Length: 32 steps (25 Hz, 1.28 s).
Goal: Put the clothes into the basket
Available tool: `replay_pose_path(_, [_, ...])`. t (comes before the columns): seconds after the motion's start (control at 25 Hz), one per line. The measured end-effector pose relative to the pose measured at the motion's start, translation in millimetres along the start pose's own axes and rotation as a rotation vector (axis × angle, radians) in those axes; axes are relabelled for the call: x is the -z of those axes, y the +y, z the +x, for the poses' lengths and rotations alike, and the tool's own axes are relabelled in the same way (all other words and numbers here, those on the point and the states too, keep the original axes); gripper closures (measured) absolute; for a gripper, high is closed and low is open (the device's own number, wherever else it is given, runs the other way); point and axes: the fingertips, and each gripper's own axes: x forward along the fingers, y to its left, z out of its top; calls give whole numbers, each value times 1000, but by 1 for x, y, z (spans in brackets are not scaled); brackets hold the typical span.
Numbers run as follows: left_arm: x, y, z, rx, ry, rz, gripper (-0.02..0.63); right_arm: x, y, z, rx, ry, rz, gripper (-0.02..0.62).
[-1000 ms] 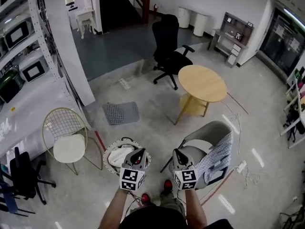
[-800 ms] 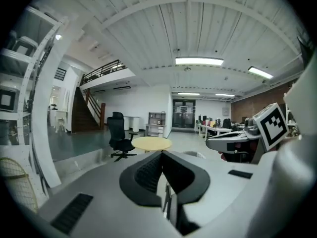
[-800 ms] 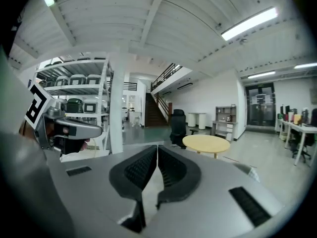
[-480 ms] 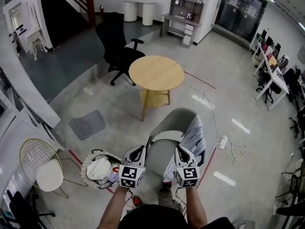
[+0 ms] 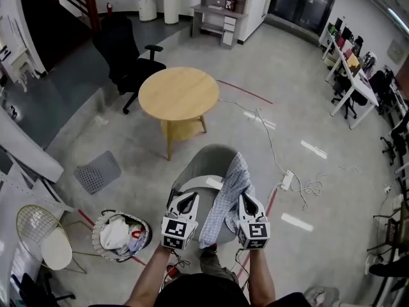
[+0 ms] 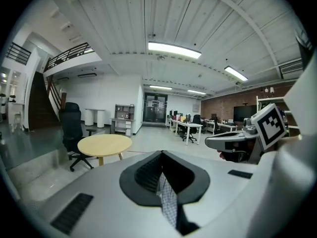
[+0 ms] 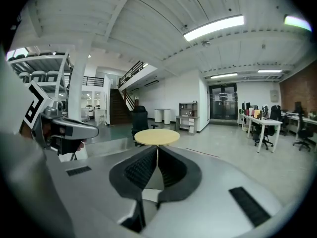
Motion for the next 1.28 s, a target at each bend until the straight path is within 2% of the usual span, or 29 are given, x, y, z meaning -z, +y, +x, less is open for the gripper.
replay_pose_path(0.12, [5,-18,38,28,26,-3,600,7,-36,9,26,23,22,563])
replay_pose_path(0.28, [19,-36,85,52,70,-6,600,38,-80,23,33,88,38,563])
replay_pose_path(0.52, [44,-46,141,55,128,-21,600,83,-127,55,17,129,61,563])
replay_pose_path(0.92, [95,-25,191,21,224,-50,600,139,-148,117,-20,190,65,563])
replay_pose_path(1.2, [116,-21,213,16,268,-73,600,165,-165,152,-37,213,140,560])
replay_pose_path(1.24, [117,-20,215,15,273,-76,600,168,-167,158,-45,219,152,552])
replay_pose_path(1.28, [119,-19,218,13,278,-79,600,172,-168,164,-57,225,165,488])
